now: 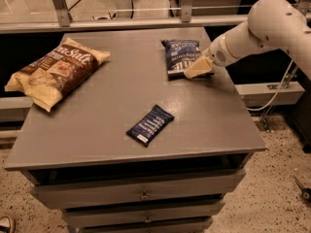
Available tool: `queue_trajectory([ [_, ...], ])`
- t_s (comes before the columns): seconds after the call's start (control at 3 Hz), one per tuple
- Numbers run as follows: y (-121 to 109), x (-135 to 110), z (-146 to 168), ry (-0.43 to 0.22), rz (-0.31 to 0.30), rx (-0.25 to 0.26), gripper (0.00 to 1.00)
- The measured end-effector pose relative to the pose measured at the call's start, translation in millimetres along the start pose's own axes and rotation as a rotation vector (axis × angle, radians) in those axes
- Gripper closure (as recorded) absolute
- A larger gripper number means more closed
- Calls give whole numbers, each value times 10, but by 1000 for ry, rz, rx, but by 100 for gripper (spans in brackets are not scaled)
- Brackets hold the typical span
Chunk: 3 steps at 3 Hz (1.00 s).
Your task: Pick blue chip bag
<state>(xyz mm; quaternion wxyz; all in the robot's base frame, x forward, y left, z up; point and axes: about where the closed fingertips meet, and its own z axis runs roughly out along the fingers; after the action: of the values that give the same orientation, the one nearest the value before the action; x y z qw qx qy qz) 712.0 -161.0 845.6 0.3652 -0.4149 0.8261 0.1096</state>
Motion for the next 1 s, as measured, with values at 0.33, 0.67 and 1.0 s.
queue_trajectory([
  [0.33, 52, -95, -60, -31, -27, -5, 61],
  [0.67, 154, -298, -256, -87, -94, -4, 83],
  [1.0, 297, -570, -544, -202, -163, -33, 100],
])
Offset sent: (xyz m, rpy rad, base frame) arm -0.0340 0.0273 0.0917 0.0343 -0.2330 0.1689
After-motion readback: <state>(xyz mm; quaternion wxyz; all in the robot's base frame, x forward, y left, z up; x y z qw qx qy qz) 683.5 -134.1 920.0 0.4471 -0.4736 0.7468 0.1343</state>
